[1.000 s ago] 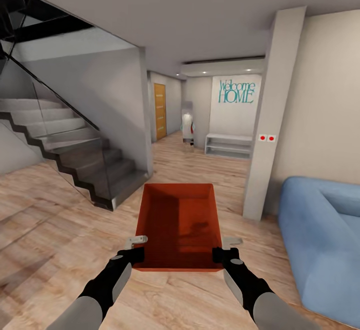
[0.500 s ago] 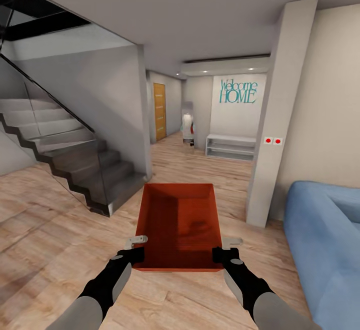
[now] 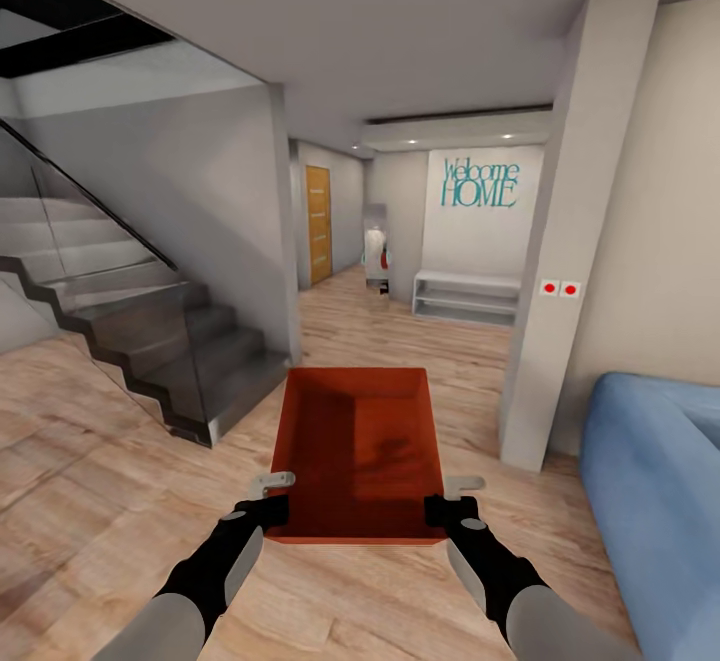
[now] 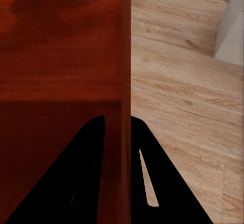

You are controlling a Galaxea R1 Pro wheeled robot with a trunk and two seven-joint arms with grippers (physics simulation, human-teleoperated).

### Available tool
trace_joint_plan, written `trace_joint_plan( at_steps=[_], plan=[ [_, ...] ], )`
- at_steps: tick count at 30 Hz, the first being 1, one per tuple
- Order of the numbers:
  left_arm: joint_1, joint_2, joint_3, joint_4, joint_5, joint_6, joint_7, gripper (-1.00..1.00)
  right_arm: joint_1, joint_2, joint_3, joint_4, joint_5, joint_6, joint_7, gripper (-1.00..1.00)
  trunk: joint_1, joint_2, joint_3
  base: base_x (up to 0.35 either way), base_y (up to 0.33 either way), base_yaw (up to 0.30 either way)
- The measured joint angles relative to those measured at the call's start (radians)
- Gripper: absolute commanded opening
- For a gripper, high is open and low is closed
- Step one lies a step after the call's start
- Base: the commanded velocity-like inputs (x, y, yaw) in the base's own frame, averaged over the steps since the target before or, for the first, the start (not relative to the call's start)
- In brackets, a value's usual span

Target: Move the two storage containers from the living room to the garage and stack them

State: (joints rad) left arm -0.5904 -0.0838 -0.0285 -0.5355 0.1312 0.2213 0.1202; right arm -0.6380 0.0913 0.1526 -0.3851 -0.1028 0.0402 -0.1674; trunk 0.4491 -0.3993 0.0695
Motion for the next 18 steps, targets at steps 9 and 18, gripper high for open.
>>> trace_joint_plan(
  at_steps=[9,18],
  plan=[
    [0.000,0.000,-0.001,-0.001,-0.002,0.000,0.000,-1.00,0.000,0.000,0.002,0.001,-0.004,-0.004,-0.001,-1.00,0.000,0.000,0.000,0.322,0.000,0.000],
    [0.000,0.000,-0.001,-0.002,-0.003,0.000,0.000,-1.00,0.000,0.000,0.002,0.002,-0.005,-0.005,-0.001,-1.00,0.000,0.000,0.000,0.322,0.000,0.000]
  ],
)
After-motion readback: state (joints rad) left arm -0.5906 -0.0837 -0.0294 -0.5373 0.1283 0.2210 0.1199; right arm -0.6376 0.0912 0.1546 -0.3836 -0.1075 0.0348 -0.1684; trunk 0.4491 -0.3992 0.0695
